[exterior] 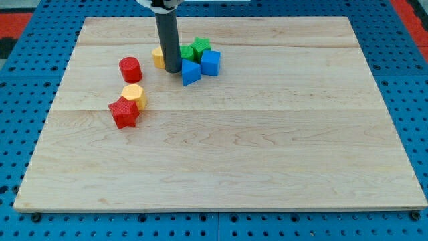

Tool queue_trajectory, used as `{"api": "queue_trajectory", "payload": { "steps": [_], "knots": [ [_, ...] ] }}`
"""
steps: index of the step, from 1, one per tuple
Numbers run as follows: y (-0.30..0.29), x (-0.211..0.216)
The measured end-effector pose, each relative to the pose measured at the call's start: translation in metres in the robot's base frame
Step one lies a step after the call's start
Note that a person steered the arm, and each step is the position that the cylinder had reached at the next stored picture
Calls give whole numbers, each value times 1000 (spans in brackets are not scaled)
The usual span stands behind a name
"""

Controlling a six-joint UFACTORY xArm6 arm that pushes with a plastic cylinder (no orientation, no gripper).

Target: Separate the blue triangle from the yellow blocks

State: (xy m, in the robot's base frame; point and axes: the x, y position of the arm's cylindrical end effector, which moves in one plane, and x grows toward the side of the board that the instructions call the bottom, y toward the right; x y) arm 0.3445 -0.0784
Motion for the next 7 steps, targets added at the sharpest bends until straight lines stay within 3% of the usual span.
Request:
{"api": "queue_trajectory", "payload": {
  "steps": [1, 3, 7],
  "knots": [
    [3, 7],
    [-1, -46],
    [-82, -85]
  ]
}}
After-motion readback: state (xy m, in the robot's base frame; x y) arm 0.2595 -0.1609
